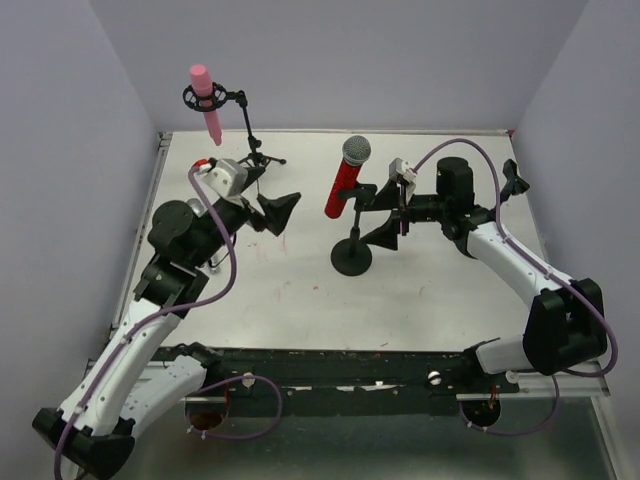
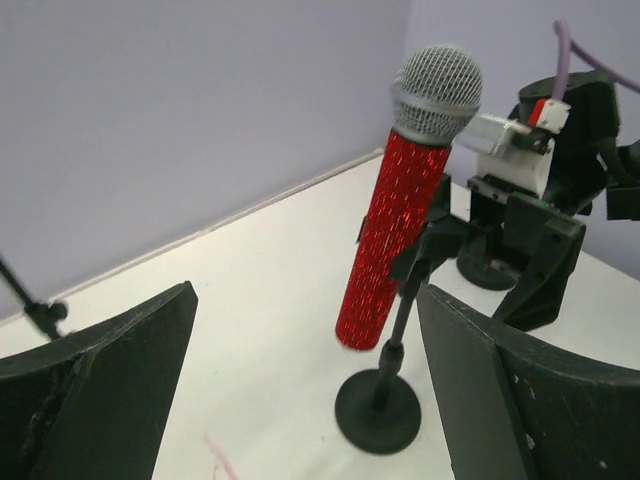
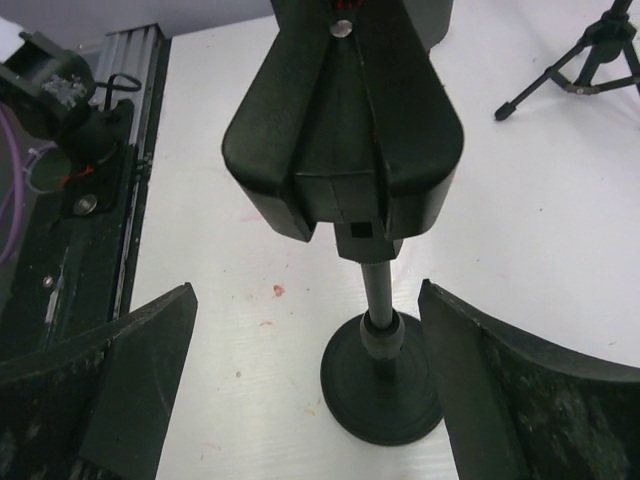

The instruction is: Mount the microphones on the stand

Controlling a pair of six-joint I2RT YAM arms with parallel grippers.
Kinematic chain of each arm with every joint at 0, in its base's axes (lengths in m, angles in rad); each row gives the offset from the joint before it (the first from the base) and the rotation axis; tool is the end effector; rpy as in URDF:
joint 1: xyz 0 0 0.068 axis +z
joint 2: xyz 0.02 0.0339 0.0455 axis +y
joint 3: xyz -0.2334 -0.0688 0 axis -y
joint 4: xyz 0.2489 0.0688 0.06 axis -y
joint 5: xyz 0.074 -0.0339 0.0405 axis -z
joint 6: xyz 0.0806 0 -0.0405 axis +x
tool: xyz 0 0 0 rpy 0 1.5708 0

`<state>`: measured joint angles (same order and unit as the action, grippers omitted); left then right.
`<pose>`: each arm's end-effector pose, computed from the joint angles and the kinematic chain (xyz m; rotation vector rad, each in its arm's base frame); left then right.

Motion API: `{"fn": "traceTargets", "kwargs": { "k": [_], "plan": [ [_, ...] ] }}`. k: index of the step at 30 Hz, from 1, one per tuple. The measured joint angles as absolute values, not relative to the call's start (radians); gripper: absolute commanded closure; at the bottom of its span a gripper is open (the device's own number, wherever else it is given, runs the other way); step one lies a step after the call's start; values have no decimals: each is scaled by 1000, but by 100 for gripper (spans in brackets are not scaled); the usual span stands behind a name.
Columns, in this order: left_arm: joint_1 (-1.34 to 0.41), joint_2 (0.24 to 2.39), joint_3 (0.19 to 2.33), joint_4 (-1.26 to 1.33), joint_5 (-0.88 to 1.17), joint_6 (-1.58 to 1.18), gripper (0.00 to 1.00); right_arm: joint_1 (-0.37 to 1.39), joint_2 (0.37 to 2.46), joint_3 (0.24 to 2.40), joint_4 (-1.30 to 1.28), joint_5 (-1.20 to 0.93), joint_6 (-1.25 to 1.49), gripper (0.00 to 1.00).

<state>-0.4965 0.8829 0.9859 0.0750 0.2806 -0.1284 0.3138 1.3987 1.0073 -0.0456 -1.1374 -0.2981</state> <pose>0.2200 -0.1446 0.4059 0.4948 1.3497 -0.7116 0.2920 0.1717 0.2583 -1.2118 1.4612 1.1326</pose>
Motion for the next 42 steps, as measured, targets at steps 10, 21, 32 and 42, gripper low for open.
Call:
{"fn": "traceTargets", "kwargs": {
  "k": [10,21,32,42],
  "plan": [
    [-471,451,682,-211,185,-56,1,315,1430,933,178,-1111,-217,23],
    [-471,251,530,-308,-15,-22,1,334,1556,1007,178,-1093,-218,51],
    [-471,254,530,-309,-27,-14,1,361,1627,1099,110,-1124,-304,98],
    [-471,199,529,-307,-99,-4,1,408,2010,1715,-100,-1048,-355,98]
  ]
}}
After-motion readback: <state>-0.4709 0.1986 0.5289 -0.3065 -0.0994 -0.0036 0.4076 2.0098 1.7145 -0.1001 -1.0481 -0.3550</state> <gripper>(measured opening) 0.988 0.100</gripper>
